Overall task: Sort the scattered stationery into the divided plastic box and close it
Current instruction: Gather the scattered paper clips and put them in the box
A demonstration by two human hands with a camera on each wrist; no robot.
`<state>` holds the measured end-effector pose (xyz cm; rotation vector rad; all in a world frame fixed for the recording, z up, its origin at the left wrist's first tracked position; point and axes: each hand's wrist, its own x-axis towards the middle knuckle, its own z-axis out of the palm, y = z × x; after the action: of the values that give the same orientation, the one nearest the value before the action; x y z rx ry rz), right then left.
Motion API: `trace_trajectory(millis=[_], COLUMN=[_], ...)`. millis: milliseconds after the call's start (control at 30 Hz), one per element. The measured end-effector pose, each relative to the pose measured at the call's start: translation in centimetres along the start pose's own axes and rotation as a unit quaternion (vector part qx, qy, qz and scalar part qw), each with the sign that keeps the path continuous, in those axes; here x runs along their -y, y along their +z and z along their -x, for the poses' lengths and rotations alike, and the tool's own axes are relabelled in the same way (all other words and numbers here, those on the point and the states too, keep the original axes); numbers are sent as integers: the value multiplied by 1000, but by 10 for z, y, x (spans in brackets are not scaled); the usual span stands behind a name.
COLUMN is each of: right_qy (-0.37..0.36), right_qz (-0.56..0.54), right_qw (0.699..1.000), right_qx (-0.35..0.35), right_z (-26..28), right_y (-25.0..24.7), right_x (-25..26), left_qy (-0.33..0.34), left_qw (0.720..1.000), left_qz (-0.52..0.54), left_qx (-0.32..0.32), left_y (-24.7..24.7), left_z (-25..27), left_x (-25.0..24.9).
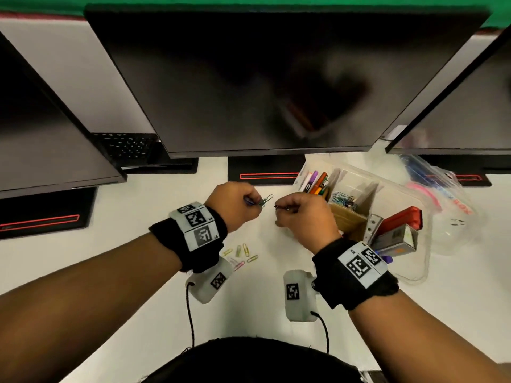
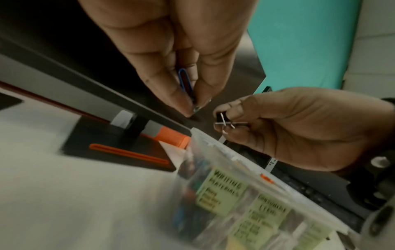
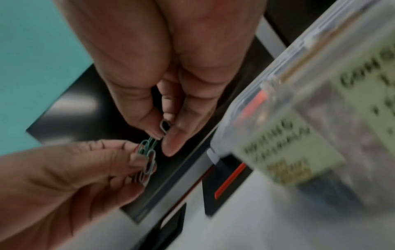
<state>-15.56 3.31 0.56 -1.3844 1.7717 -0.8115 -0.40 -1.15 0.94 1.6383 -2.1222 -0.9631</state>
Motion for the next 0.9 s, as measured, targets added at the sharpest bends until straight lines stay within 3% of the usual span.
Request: trace_trajectory(millis=[200, 367, 467, 633, 767, 900], right_qy=[56, 93, 102, 153, 160, 93], right_qz=[-52, 2, 30, 120, 108, 40], right_qw=[987, 982, 980, 976, 977, 991], right_qx=[-139, -163, -170, -98, -96, -85], right_z=[-20, -39, -50, -55, -48, -35], right_y=[-78, -108, -113, -114, -108, -84], right_x=[-18, -34, -41, -57, -56, -31], left_qy=[55, 55, 32, -1, 7, -14], left_qw=[998, 998, 998, 986, 983, 987], left_qz=[38, 41, 21, 17, 99, 127], left_qx=[0, 14, 58, 168, 157, 98], left_y=[27, 60, 74, 83, 72, 41], left_z=[-38, -63, -73, -80, -72, -61], left_x=[-76, -124, -139, -133, -113, -74])
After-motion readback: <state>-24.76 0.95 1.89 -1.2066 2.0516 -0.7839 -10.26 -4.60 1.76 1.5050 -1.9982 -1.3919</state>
